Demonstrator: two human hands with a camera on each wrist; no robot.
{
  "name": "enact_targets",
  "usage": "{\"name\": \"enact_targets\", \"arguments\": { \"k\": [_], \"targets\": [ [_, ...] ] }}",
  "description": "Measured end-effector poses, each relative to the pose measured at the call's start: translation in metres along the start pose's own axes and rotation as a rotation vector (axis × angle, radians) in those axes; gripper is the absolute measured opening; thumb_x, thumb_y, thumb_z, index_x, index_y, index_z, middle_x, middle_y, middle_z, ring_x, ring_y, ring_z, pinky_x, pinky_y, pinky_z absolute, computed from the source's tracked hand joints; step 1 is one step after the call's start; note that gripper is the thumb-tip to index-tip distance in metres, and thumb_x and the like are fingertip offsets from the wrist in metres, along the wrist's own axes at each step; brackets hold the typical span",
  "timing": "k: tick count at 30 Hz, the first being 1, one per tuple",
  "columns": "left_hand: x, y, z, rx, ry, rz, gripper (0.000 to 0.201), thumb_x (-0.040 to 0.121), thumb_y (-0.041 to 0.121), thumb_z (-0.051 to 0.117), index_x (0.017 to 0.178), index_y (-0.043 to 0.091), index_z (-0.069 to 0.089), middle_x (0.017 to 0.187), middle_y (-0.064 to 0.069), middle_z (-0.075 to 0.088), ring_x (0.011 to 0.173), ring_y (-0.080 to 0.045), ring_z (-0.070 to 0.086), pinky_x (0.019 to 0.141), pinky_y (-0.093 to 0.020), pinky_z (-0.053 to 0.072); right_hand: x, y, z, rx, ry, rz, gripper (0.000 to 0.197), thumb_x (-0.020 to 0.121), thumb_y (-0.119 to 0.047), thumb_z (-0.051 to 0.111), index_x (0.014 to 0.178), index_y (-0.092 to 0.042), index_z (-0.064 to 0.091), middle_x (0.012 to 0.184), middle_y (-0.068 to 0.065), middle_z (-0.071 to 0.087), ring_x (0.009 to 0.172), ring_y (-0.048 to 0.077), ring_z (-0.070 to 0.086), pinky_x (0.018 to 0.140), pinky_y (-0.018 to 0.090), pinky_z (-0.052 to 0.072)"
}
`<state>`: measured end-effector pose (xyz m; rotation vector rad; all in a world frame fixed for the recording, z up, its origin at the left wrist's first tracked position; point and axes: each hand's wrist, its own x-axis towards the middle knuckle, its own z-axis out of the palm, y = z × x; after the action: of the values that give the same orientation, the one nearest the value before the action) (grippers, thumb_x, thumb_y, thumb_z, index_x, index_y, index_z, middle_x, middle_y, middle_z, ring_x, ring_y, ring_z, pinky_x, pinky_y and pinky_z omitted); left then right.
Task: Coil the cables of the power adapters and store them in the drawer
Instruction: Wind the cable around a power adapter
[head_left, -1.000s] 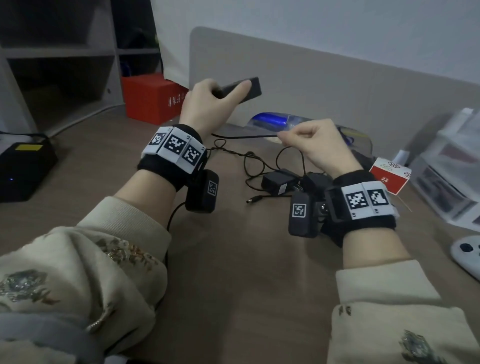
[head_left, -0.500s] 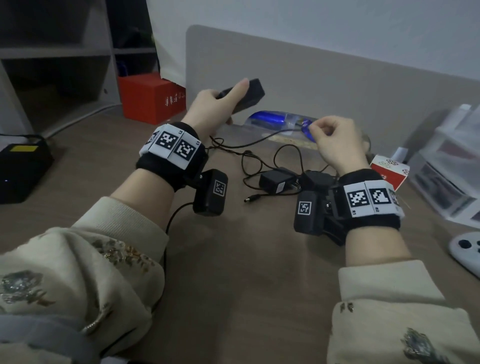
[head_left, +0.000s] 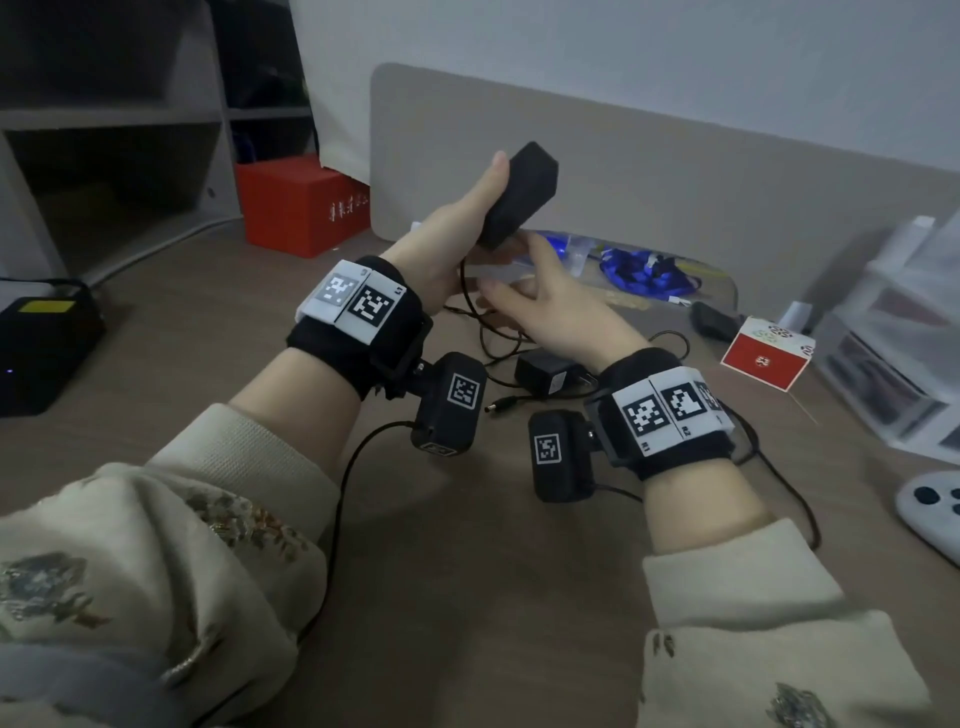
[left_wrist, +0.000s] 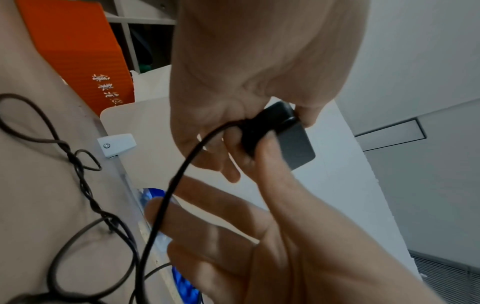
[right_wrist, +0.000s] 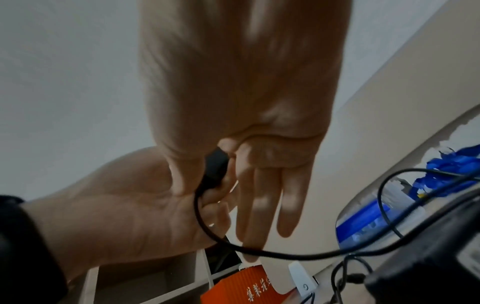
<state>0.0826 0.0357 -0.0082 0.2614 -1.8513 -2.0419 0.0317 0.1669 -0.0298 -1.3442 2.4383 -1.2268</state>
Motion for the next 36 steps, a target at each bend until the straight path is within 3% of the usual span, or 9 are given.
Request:
{"name": "enact_targets", "arguments": {
  "k": [2,4,8,11,16,22,26,29,36],
  "targets": [
    [-0.001,0.001,0.002,0.048,0.047,0.007,0.060,0.093,0.067,0.043,0.118,0.017,0.064,0.092,0.000,0.072,0.094,-0.012,0.070,0.089,-0.032,0.053,0.000,0.003,-0.004,0.057,0.005,0.017,0.054,0.098,-0.028,0.056,0.143,-0.017,0.031,0.067,-0.013,0.061,0.049,-0.006,0.058,0.051,0.006,0.040],
    [-0.002,0.000,0.002,0.124,0.079,0.014,0.062,0.092,0.070,0.041,0.121,0.019,0.060,0.106,-0.002,0.074,0.102,-0.013,0.069,0.091,-0.035,0.053,0.000,0.005,-0.007,0.055,-0.010,0.032,0.048,0.098,-0.029,0.056,0.140,-0.019,0.037,0.058,-0.011,0.059,0.045,-0.002,0.054,0.051,0.012,0.042],
    [-0.003,-0.002,-0.003,0.317,0.164,0.138,0.050,0.095,0.060,0.047,0.120,0.018,0.053,0.103,0.000,0.070,0.089,-0.011,0.065,0.075,-0.030,0.046,0.000,0.010,-0.019,-0.119,0.061,0.043,0.033,0.095,-0.037,0.058,0.123,-0.020,0.062,0.090,-0.003,0.065,0.072,0.001,0.057,0.067,0.013,0.043],
    [0.000,-0.005,-0.008,0.454,0.180,0.237,0.039,0.094,0.050,0.058,0.114,0.017,0.053,0.096,0.002,0.064,0.078,-0.009,0.062,0.059,-0.017,0.046,-0.006,0.012,-0.030,-0.163,0.078,0.004,0.022,0.092,-0.036,0.064,0.094,-0.017,0.075,0.080,0.006,0.065,0.076,0.015,0.055,0.074,0.031,0.043],
    [0.003,-0.010,-0.022,0.813,0.227,0.352,0.037,0.084,0.046,0.072,0.106,0.023,0.052,0.087,0.015,0.051,0.075,0.000,0.052,0.057,-0.012,0.039,-0.010,0.018,-0.048,-0.192,0.254,0.020,0.012,0.087,-0.029,0.071,0.087,-0.019,0.077,0.084,-0.004,0.072,0.087,0.009,0.063,0.085,0.030,0.049],
    [0.004,-0.013,-0.020,0.971,0.048,0.340,0.041,0.080,0.052,0.074,0.104,0.025,0.056,0.096,0.006,0.058,0.086,-0.010,0.053,0.066,-0.020,0.038,-0.006,0.022,-0.055,-0.232,0.408,-0.023,0.010,0.087,-0.029,0.069,0.083,-0.021,0.075,0.075,0.004,0.070,0.077,0.021,0.062,0.077,0.040,0.052],
    [0.001,-0.011,-0.018,1.071,-0.086,0.299,0.039,0.080,0.050,0.073,0.102,0.023,0.056,0.084,0.013,0.053,0.074,-0.002,0.051,0.060,-0.017,0.038,-0.004,0.021,-0.055,-0.224,0.411,-0.081,0.007,0.085,-0.026,0.070,0.079,-0.025,0.072,0.074,0.004,0.064,0.066,0.012,0.049,0.071,0.038,0.047],
    [0.000,-0.009,-0.021,1.087,-0.204,0.279,0.047,0.078,0.050,0.075,0.110,0.020,0.060,0.087,0.008,0.058,0.077,-0.008,0.055,0.066,-0.021,0.044,-0.003,0.022,-0.051,-0.238,0.383,-0.126,0.006,0.085,-0.025,0.070,0.080,-0.026,0.073,0.081,0.006,0.063,0.071,0.013,0.048,0.074,0.044,0.047],
    [-0.008,-0.003,-0.020,0.858,-0.474,0.277,0.052,0.064,0.043,0.078,0.105,0.019,0.058,0.094,-0.001,0.060,0.084,-0.011,0.057,0.076,-0.024,0.048,-0.003,0.022,-0.050,-0.118,0.309,-0.205,0.015,0.087,-0.018,0.070,0.078,-0.030,0.069,0.079,0.005,0.057,0.072,0.014,0.049,0.071,0.028,0.040]
  ]
}}
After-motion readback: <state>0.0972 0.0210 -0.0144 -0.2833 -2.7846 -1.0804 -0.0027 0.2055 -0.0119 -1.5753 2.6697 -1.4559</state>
